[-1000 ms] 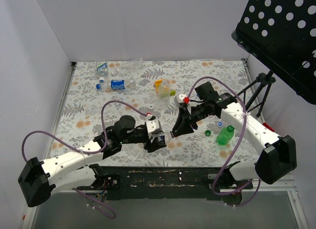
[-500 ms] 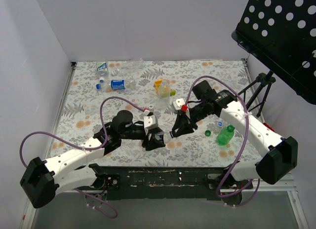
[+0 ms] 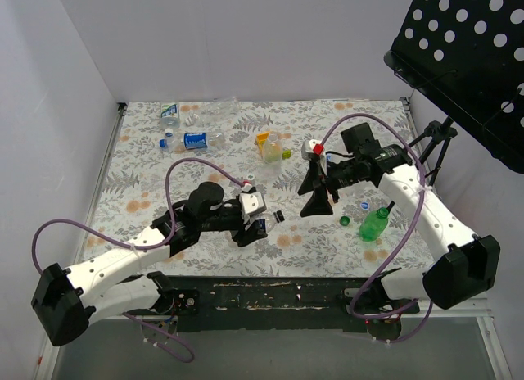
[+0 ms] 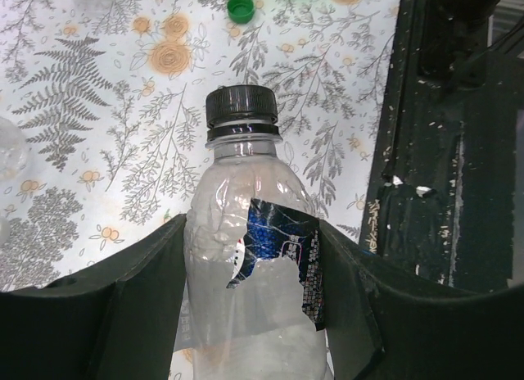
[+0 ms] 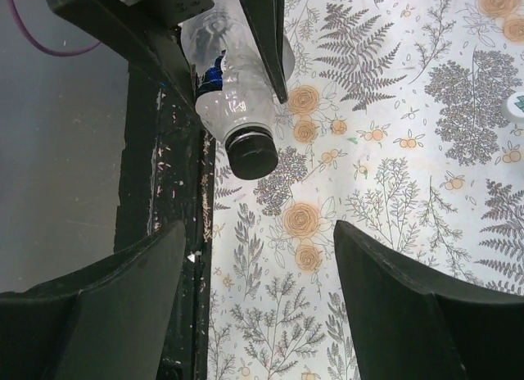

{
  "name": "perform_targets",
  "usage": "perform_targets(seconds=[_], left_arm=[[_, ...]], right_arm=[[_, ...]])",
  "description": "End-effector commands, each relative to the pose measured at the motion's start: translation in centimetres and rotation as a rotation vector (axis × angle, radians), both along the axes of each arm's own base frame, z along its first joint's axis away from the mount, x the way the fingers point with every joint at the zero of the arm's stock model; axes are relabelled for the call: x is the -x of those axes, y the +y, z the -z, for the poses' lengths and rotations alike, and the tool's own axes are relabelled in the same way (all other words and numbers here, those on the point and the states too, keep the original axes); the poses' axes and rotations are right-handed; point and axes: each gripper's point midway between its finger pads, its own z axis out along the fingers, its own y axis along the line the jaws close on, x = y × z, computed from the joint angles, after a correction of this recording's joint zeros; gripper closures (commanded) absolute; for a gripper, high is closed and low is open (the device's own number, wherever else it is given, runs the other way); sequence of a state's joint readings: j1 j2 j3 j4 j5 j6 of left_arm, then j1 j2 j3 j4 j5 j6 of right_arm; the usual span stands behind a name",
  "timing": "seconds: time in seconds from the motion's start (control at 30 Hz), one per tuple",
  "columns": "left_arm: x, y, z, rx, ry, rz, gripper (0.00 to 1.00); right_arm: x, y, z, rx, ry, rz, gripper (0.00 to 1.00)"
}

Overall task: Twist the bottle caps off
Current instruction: Unscrew the bottle cap from the plastic bottle.

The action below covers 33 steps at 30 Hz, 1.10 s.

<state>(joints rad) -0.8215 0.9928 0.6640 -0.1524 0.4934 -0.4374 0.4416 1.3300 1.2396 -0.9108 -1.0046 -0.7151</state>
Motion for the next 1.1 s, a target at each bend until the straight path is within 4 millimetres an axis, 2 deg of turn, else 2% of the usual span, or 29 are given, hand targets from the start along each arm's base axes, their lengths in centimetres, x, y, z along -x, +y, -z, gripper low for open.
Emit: perform_targets(seconds=[0.0, 0.17, 0.5, 0.7, 0.93, 1.07], left_arm=[[-1.3, 0.6, -0.5, -0.083, -0.106, -0.065, 1.0], [-1.4, 0.3, -0.9, -0.11, -0.174, -0.094, 1.0], [-1.6, -1.5, -2.1, -0.1, -0.264, -0.124, 1.0], [-1.5, -2.4, -1.9, -0.09, -0.262, -0.117, 1.0], [-1.7, -2.9, -2.0, -0.083, -0.274, -0.124, 1.0], [-1.6, -3.2, -1.9, -0.079, -0.274, -0.117, 1.0]], right_arm=[[-0.1, -0.2, -2.1, -0.049, -0.003, 0.047, 0.19], [-0.3, -0.6, -1.9, -0.057, 0.063, 0.108, 0.17], [0.7, 0.1, -0.1, -0.109, 0.292, 0.121, 0.19], [0.5, 0.4, 0.6, -0.112, 0.372, 0.15, 0.19], [0.9, 0.9, 1.4, -0.109, 0.572, 0.206, 0.2], [0.7, 1.1, 1.4, -0.117, 0.608, 0.211, 0.21]])
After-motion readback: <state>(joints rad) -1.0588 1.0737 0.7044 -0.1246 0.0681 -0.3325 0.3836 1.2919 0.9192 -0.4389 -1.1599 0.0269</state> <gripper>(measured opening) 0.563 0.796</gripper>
